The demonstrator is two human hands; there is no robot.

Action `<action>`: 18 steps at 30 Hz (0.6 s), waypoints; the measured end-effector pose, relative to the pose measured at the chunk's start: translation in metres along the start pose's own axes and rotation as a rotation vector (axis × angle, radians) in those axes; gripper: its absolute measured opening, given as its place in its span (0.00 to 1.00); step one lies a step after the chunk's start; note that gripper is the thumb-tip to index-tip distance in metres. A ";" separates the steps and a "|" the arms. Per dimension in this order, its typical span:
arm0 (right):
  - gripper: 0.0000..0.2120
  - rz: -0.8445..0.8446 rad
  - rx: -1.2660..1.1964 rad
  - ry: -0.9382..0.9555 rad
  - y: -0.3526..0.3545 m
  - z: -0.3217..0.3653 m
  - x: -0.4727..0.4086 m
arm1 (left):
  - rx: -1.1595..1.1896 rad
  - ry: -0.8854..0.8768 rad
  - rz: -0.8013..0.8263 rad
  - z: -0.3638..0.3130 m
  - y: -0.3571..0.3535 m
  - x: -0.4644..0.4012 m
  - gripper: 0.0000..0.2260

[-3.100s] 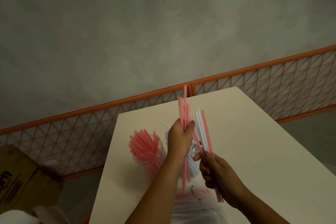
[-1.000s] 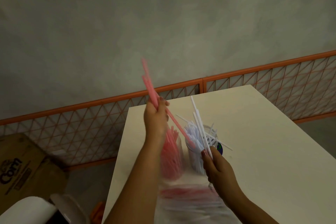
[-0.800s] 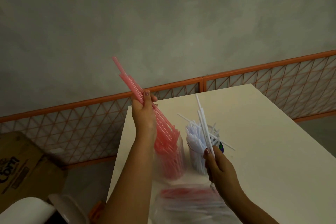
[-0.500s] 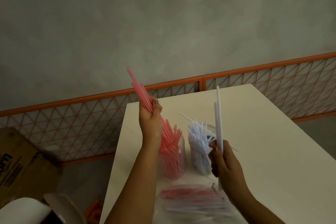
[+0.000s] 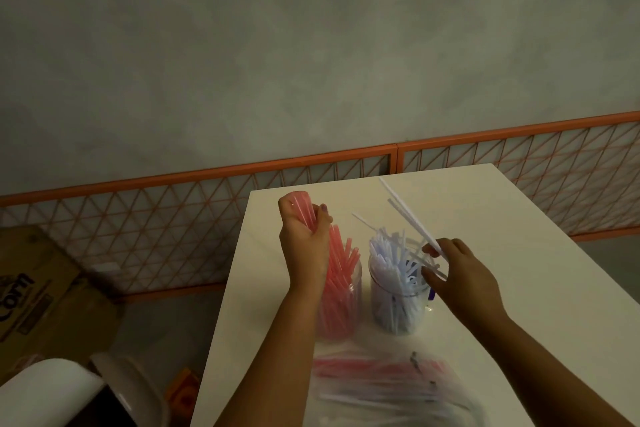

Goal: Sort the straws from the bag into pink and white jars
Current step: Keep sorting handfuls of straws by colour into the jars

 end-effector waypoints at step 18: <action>0.07 0.040 0.073 0.017 -0.008 0.002 -0.012 | -0.169 -0.242 -0.041 -0.020 0.004 0.021 0.27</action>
Point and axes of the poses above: each hand's wrist, its own x-axis away from the middle knuckle, its own y-axis out of the back of the hand, z = x × y, the point moved 8 cm from there along -x, towards the middle knuckle, and after that the axes turned 14 degrees about z, right-handed, at the moved point
